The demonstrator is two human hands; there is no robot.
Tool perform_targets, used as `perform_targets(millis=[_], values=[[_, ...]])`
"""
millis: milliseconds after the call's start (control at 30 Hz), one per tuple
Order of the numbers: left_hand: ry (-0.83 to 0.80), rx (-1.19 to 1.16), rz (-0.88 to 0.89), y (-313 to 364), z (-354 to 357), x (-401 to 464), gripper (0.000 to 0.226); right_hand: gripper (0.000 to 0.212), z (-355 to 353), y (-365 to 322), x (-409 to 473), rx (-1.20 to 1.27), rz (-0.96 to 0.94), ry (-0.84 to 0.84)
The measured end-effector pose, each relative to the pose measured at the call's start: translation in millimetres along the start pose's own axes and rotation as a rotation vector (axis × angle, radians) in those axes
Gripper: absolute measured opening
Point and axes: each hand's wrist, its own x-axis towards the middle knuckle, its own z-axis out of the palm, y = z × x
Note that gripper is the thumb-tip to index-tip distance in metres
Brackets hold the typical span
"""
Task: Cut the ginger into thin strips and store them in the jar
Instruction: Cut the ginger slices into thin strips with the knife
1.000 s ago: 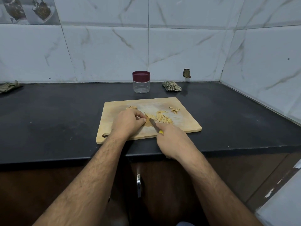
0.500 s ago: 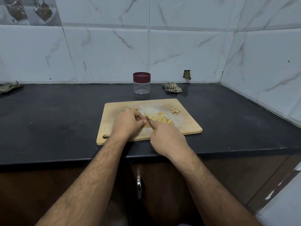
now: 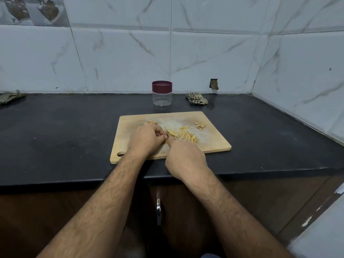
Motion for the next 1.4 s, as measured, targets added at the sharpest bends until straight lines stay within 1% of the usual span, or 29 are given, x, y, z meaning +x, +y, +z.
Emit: perform_targets(millis=[333,500,600,767,900,1033,1233,1400], values=[[0.01,0.065,0.012,2.1,0.5,-1.0,0.021,0.053,-0.7,-1.8,1.0,-0.028,-0.008,0.0],[0.008,0.083,0.009,3.1,0.3,-1.4,0.023,0.059,-2.7,7.0,-12.8,-0.036,-0.023,-0.018],[0.012,0.085,0.003,3.5,0.5,-1.6,0.024,0.059,-4.0,13.7,-22.3,-0.03,-0.024,-0.033],[0.007,0.08,0.009,3.3,0.4,-2.7,0.021,0.056,-4.5,17.6,-23.5,0.024,-0.013,-0.041],[0.01,0.07,0.015,3.6,-0.3,-3.1,0.015,0.055,-5.2,20.0,-21.3,0.14,0.018,-0.058],[0.022,0.072,0.019,3.6,-0.8,-3.7,0.013,0.069,-13.6,26.4,-20.4,0.223,0.062,-0.117],[0.019,0.051,0.011,5.2,-1.7,-5.5,0.011,0.059,-15.1,26.9,-21.3,0.219,0.04,-0.05],[0.081,-0.104,-0.041,5.0,-4.3,-8.0,0.008,0.058,-12.4,21.7,-17.5,0.153,-0.004,-0.001]])
